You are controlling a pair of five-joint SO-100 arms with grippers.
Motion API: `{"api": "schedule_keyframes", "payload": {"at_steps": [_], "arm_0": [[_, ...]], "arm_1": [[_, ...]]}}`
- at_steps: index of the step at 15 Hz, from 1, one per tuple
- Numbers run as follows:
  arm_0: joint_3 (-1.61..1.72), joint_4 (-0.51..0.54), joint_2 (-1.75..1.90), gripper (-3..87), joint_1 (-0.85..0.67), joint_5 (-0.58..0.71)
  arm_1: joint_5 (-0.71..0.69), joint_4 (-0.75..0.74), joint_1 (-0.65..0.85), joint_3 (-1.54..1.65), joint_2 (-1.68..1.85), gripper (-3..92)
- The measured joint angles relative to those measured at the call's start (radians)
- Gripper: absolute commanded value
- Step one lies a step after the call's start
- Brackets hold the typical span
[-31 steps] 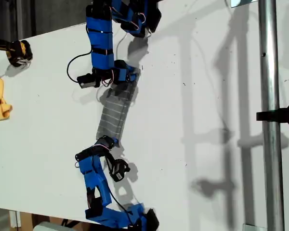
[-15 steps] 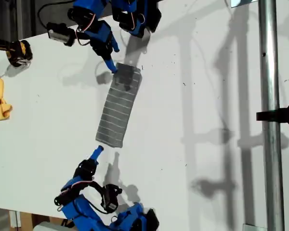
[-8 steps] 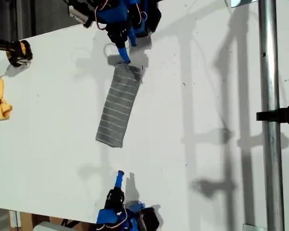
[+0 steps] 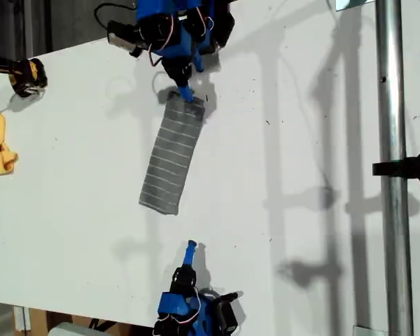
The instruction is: Grasp corners of a towel and fold twice.
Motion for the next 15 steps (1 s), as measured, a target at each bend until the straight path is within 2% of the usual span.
{"api": "schedule_keyframes", "payload": {"at_steps": [5, 8, 10, 11, 15], "arm_0": [[0.000, 0.012, 0.000, 14.7, 0.023, -0.015], [0.000, 0.017, 0.000, 14.7, 0.021, -0.015], [0.000, 0.034, 0.000, 14.6, 0.021, -0.018], [0.000, 0.041, 0.000, 14.6, 0.021, -0.021], [0.000, 0.041, 0.000, 14.4, 0.021, -0.021]], "arm_1": [[-0.259, -0.195, 0.304, 0.129, -0.140, 38.7], [-0.376, -0.379, 0.397, 0.133, -0.377, 38.9], [-0.419, -0.491, 0.396, 0.095, -0.577, 38.4], [-0.431, -0.499, 0.396, 0.055, -0.637, 37.5], [-0.431, -0.601, 0.396, -0.002, -0.704, 33.6]]}}
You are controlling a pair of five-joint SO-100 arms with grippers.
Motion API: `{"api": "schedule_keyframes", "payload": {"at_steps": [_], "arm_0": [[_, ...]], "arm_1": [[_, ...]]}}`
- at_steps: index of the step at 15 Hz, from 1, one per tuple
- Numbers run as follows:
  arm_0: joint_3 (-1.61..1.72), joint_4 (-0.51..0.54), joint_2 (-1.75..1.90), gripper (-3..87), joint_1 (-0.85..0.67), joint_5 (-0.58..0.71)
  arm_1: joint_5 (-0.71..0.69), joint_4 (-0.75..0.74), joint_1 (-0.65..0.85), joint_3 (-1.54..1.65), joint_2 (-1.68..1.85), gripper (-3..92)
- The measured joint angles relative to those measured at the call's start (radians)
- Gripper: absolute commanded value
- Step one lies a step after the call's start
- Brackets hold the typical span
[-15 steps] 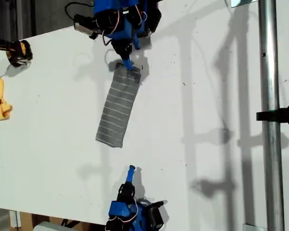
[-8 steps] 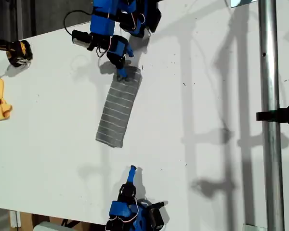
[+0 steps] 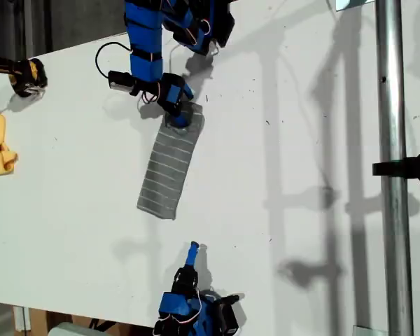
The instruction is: Grasp corners of a towel and fold twice.
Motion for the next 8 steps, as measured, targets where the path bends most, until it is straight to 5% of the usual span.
{"api": "schedule_keyframes", "payload": {"at_steps": [5, 8], "arm_0": [[0.000, 0.025, 0.000, 14.5, 0.000, -0.009], [0.000, 0.034, 0.000, 14.5, 0.000, -0.012]], "arm_1": [[-0.009, -0.046, -0.008, -0.192, -0.189, 20.0], [-0.009, -0.067, -0.018, -0.247, -0.227, 1.8]]}}
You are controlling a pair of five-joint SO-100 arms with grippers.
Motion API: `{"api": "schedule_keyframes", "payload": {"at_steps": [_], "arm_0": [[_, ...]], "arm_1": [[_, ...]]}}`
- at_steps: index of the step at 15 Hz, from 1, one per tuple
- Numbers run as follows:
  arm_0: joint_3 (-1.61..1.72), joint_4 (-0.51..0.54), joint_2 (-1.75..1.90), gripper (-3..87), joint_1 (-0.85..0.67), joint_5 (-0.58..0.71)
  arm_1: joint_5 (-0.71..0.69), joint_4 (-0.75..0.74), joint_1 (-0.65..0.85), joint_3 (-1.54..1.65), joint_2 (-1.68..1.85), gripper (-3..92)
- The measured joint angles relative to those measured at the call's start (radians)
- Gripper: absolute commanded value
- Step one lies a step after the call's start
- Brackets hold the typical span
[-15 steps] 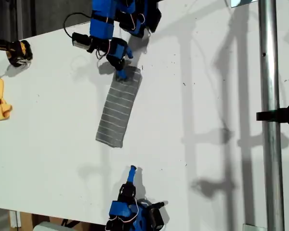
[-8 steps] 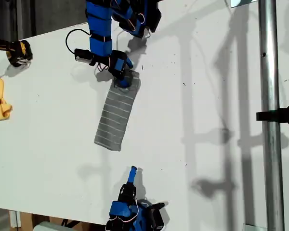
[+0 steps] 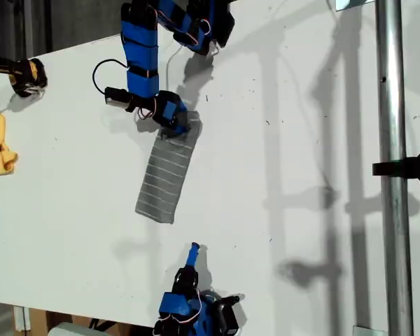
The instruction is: Grasp corners of a towel and fold twice.
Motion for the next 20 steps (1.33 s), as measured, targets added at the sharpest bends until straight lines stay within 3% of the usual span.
{"api": "schedule_keyframes", "payload": {"at_steps": [3, 5, 9, 12, 15, 20], "arm_0": [[-0.008, 0.015, 0.000, 14.5, 0.000, 0.000], [-0.014, 0.021, 0.000, 14.5, 0.000, 0.000], [-0.014, 0.021, 0.002, 14.5, 0.000, 0.000], [-0.014, 0.021, 0.002, 14.5, 0.000, 0.002], [-0.014, 0.021, 0.002, 14.5, 0.000, 0.002], [-0.014, 0.021, 0.002, 14.4, 0.000, 0.002]], "arm_1": [[0.006, -0.028, -0.026, 0.015, 0.020, 0.2], [0.018, 0.029, -0.048, 0.103, 0.181, 0.2], [0.123, 0.367, -0.081, 0.270, 0.838, 0.2], [0.305, 0.589, -0.178, 0.364, 1.250, 0.2], [0.291, 0.518, -0.178, 0.379, 1.258, 0.1], [0.035, 0.273, -0.057, 0.086, 0.753, 0.1]]}}
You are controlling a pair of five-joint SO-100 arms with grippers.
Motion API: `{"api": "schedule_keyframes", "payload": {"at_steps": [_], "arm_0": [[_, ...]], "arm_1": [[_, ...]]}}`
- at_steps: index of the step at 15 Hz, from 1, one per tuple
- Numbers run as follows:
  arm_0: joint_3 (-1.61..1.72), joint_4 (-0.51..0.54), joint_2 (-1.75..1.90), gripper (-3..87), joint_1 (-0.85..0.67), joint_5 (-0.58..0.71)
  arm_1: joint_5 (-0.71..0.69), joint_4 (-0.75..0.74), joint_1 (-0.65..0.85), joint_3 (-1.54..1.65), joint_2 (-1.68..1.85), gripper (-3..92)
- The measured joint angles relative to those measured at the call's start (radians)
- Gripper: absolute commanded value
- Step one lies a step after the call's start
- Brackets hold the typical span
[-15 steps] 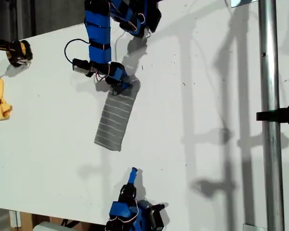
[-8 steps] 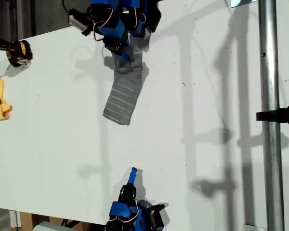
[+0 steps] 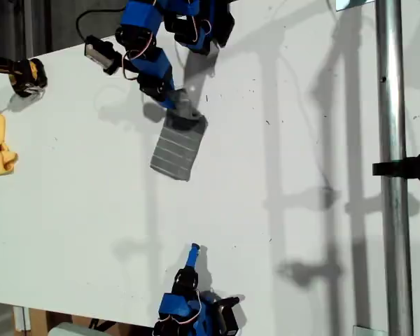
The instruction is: Grasp corners of a towel and fold twice.
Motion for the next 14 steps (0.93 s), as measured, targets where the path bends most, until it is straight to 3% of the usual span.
{"api": "schedule_keyframes", "payload": {"at_steps": [6, 11, 14], "arm_0": [[-0.017, 0.000, 0.000, 14.5, 0.000, 0.003], [-0.017, 0.000, 0.000, 14.6, 0.000, 0.011], [-0.017, 0.000, 0.000, 14.7, 0.000, 0.011]], "arm_1": [[-0.133, -0.144, 0.018, -0.371, -0.538, 0.1], [-0.178, -0.170, -0.008, -0.627, -0.816, 0.1], [-0.181, -0.264, -0.014, -0.660, -0.957, 0.1]]}}
